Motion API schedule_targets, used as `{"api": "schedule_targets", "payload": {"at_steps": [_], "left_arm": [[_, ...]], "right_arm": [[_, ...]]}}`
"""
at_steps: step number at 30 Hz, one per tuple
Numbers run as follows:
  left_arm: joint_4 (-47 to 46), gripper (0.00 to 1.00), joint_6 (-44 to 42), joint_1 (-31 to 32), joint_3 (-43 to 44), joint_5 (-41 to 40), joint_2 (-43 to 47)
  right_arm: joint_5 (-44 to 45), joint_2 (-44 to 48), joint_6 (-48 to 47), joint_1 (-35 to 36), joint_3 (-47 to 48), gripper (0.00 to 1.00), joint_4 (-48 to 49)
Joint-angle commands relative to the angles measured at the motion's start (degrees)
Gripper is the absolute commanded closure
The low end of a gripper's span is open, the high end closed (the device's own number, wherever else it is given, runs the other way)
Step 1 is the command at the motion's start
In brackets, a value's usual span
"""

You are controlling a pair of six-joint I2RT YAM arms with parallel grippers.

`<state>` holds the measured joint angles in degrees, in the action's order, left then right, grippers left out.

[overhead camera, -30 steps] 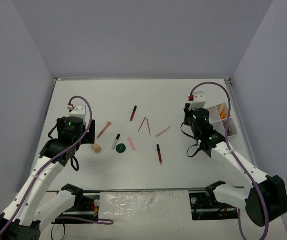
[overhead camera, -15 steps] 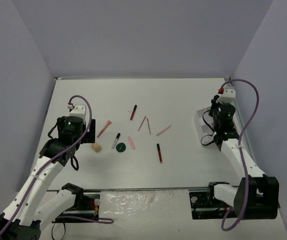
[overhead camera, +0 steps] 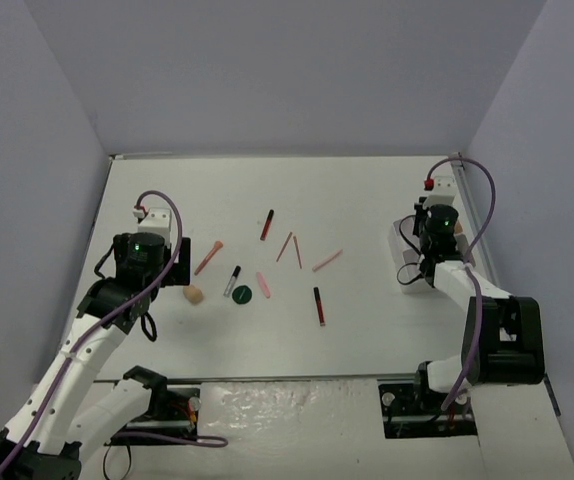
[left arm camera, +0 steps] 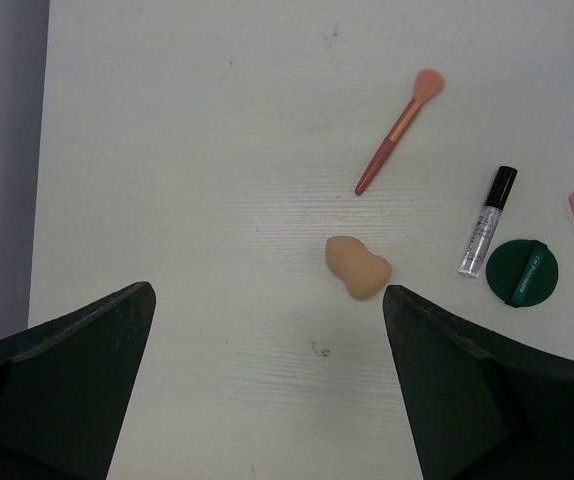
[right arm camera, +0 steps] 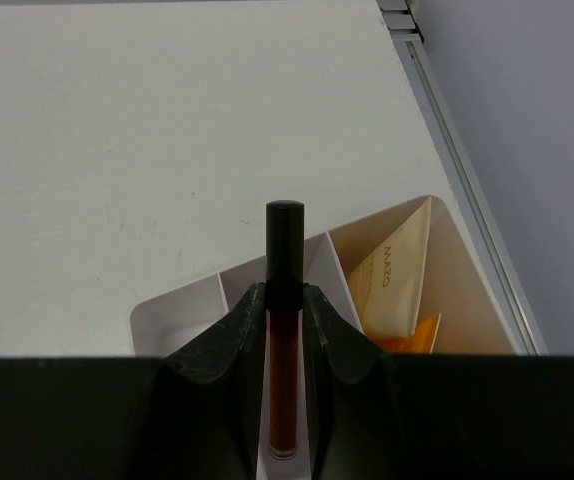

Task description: Organize the makeup

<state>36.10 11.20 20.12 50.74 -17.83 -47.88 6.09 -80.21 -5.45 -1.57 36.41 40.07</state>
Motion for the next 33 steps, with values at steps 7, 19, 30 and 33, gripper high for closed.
{"api": "schedule_targets", "payload": {"at_steps": [7, 19, 30, 33], "left_arm": [[-2.6, 0.03, 0.3, -0.4, 0.7, -0.4, 0.5], [-2.5, 0.03, 0.2, -0.5, 0.7, -0.5, 0.4], [-2.4, 0.03, 0.3, -0.5, 0.7, -0.8, 0.2], [-2.4, 0.03, 0.3, -0.5, 0.7, -0.7, 0.0]], "right_arm": [[0.0, -3.4, -1.3, -0.4, 2.5, 0.79, 5.9], [3.8, 9.0, 3.8, 6.9, 9.6, 0.42, -15.1], [6.9, 12.9, 22.7, 28.9, 15.4, 0.23, -42.1], [6.0, 9.9, 25.9, 33.6, 15.4, 0.20, -45.4]]}}
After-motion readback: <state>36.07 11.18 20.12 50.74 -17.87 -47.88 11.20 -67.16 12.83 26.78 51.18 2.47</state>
